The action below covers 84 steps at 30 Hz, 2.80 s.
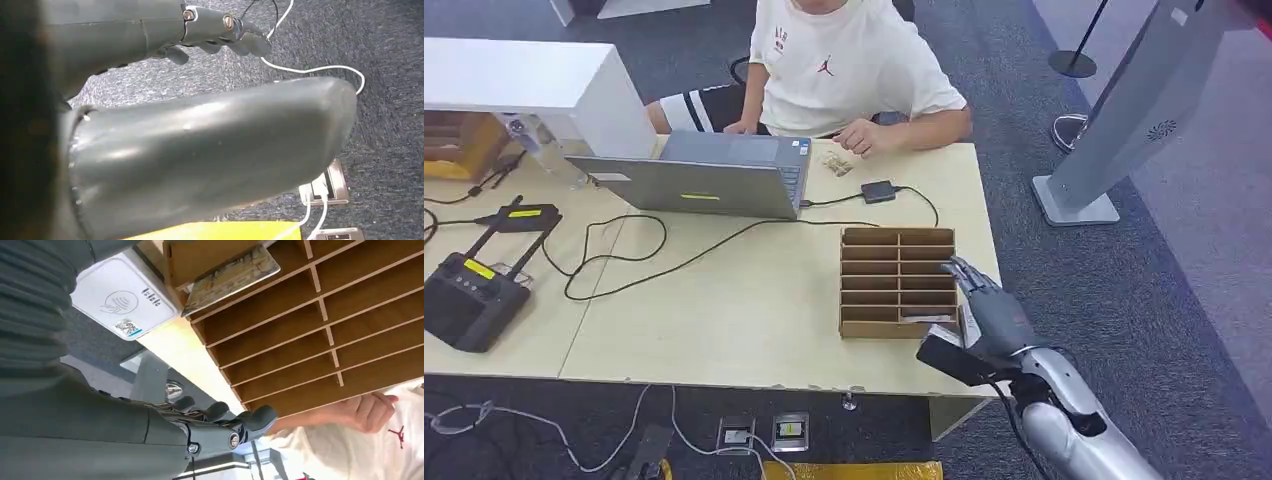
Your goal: Pass the card to the sensor for recognition and then transmit it.
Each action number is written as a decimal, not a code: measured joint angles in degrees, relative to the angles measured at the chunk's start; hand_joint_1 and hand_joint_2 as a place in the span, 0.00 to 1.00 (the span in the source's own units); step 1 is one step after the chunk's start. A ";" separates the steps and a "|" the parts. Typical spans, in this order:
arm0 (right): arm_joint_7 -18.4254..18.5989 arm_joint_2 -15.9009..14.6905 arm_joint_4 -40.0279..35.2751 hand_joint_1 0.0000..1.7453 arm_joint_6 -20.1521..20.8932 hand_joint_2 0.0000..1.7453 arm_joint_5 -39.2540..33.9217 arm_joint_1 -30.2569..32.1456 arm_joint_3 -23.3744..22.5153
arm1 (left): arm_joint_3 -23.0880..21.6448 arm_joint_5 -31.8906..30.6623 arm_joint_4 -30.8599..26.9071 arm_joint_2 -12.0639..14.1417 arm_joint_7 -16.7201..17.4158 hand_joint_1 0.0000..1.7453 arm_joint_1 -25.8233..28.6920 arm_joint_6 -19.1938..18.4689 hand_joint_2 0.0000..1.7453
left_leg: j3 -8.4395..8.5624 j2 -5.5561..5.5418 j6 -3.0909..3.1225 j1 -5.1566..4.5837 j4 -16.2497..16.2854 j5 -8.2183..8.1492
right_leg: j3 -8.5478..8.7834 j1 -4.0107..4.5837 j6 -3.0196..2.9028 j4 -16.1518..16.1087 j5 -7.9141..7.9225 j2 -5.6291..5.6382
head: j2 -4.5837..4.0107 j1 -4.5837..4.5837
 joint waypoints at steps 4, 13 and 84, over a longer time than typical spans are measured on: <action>0.00 0.33 0.50 0.00 0.00 1.00 0.00 -0.17 0.07 | 0.00 -0.02 0.00 0.00 -0.02 0.00 -0.03 0.00 0.00 | 0.00 0.00 0.00 0.00 0.00 0.00 | 0.00 0.00 0.00 0.00 0.00 0.00 | 0.00 0.00; -0.02 0.68 1.55 0.64 0.20 1.00 0.00 -0.27 0.77 | 0.00 0.04 0.02 0.00 0.00 0.00 -0.05 0.00 0.00 | 0.00 0.00 0.00 0.00 0.00 0.00 | 0.00 0.00 0.00 0.00 0.00 0.00 | 0.00 0.00; -10.91 10.86 26.70 1.00 -6.62 1.00 8.61 -32.03 -9.14 | 0.02 -3.72 -0.02 -0.59 0.44 0.00 -1.02 -0.15 0.00 | -0.03 -0.10 0.01 0.05 0.01 0.08 | 0.02 0.05 0.00 0.05 0.04 -0.11 | 0.00 -0.02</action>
